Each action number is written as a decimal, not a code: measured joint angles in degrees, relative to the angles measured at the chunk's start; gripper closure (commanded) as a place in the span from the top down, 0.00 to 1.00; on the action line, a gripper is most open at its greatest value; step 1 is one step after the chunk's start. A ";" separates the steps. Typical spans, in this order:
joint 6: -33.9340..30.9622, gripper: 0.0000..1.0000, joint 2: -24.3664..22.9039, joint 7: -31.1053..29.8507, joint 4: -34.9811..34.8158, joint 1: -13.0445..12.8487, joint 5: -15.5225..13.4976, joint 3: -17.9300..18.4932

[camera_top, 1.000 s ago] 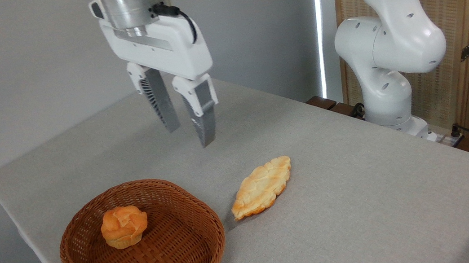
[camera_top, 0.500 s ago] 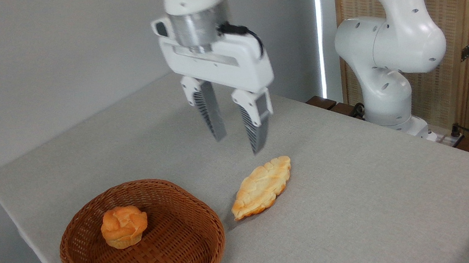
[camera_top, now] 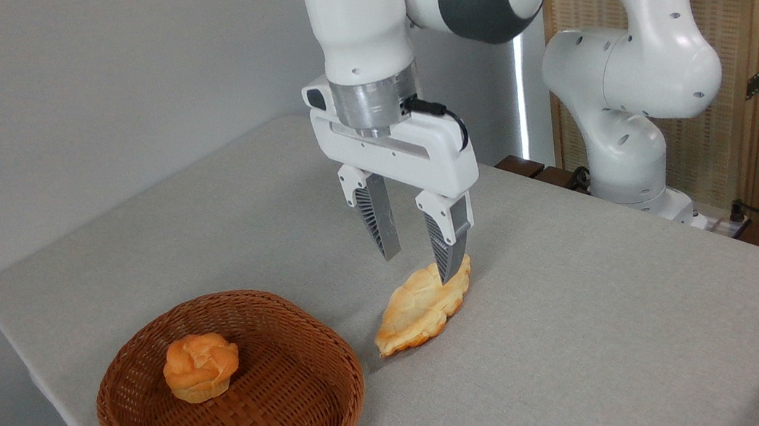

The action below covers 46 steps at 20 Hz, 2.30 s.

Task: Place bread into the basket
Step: 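Close the gripper on the edge of the oval bread loaf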

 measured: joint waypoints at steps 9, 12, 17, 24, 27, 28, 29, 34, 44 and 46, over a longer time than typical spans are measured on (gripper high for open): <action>2.85 1.00 0.03 1.06 -3.35 -0.43 0.00 -0.01; 3.47 1.00 0.03 1.28 -3.87 -0.44 0.00 -0.01; 6.05 1.00 0.07 1.52 -5.48 -0.74 0.00 -0.02; 6.91 1.00 0.30 1.54 -6.62 -1.29 0.00 -0.02; 6.96 1.00 0.33 1.97 -6.72 -1.37 0.00 -0.02; 6.96 1.00 0.34 2.05 -6.72 -1.38 0.00 -0.02; 6.99 1.00 0.38 2.16 -6.74 -1.39 0.00 -0.02; 8.31 1.00 0.95 2.36 -6.95 -1.40 0.00 -0.02; 8.60 0.52 1.87 5.43 -7.03 -1.86 0.00 -0.02; 8.60 0.47 1.87 5.55 -7.03 -1.99 0.00 -0.02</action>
